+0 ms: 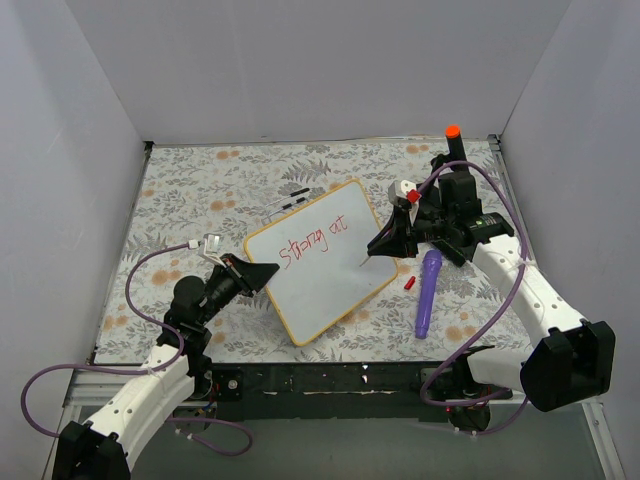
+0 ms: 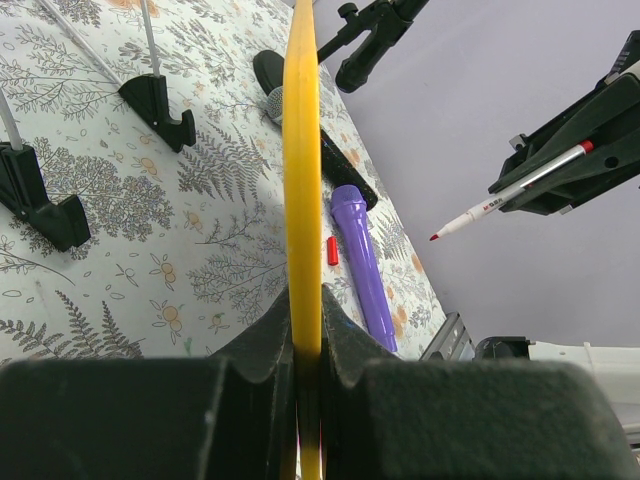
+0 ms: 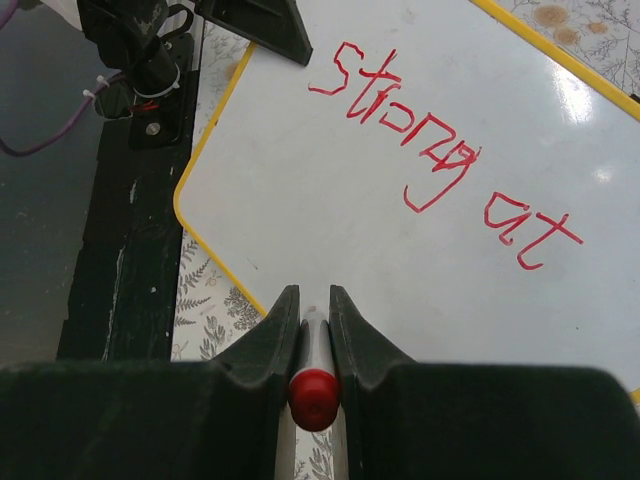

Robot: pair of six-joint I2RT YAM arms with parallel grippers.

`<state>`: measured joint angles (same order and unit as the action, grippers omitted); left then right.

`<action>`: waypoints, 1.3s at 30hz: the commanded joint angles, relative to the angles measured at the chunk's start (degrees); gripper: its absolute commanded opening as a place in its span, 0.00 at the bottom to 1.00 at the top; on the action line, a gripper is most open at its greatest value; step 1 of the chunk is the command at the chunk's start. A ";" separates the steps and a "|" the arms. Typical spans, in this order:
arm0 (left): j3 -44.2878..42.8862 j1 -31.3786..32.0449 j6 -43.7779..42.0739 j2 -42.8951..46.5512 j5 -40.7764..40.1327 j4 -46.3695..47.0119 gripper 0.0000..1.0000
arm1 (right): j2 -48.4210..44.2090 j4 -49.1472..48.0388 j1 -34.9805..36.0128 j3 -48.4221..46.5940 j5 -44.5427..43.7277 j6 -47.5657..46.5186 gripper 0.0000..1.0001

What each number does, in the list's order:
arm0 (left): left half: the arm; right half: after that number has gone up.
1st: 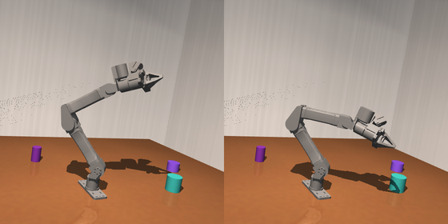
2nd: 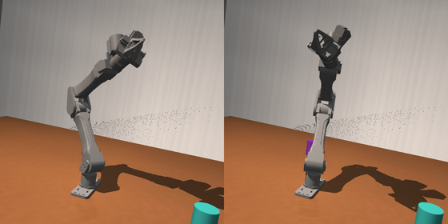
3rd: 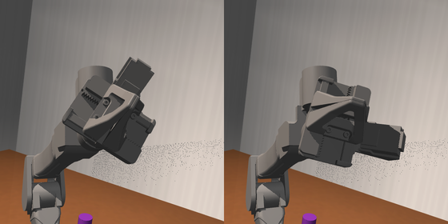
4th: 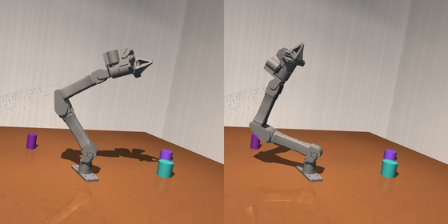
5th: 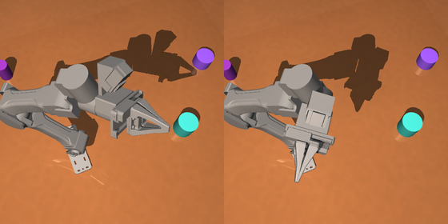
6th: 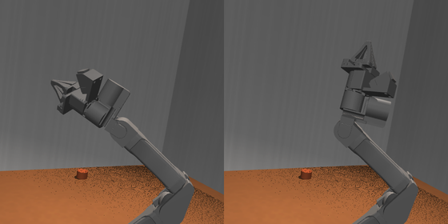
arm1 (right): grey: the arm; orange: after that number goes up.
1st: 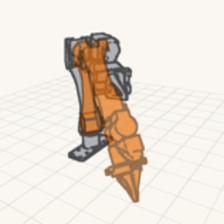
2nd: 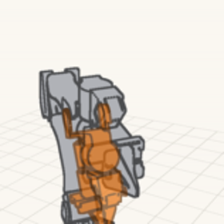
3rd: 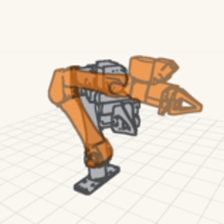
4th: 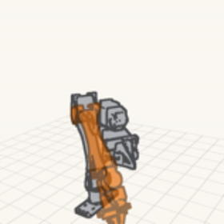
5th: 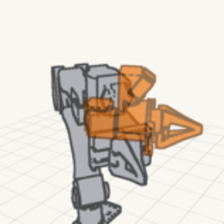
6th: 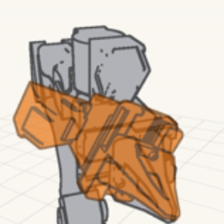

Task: Write a sentence on the whiteboard

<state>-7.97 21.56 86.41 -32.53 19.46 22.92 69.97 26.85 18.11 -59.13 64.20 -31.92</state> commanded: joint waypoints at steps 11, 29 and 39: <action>-2.32 0.15 -0.28 0.81 0.49 3.36 0.00 | 0.34 -1.89 0.87 -0.28 1.80 0.55 0.01; -0.30 0.15 3.50 1.60 -3.46 6.35 0.00 | 7.62 2.60 15.28 -11.70 -8.83 -2.45 0.01; 0.05 0.23 6.66 -1.48 -5.05 10.92 0.00 | 14.13 -6.89 26.00 -17.06 -20.16 6.87 0.01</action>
<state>-7.20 21.56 90.72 -34.59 16.45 24.62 82.41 25.45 40.58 -72.60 49.45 -28.77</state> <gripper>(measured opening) 0.053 0.186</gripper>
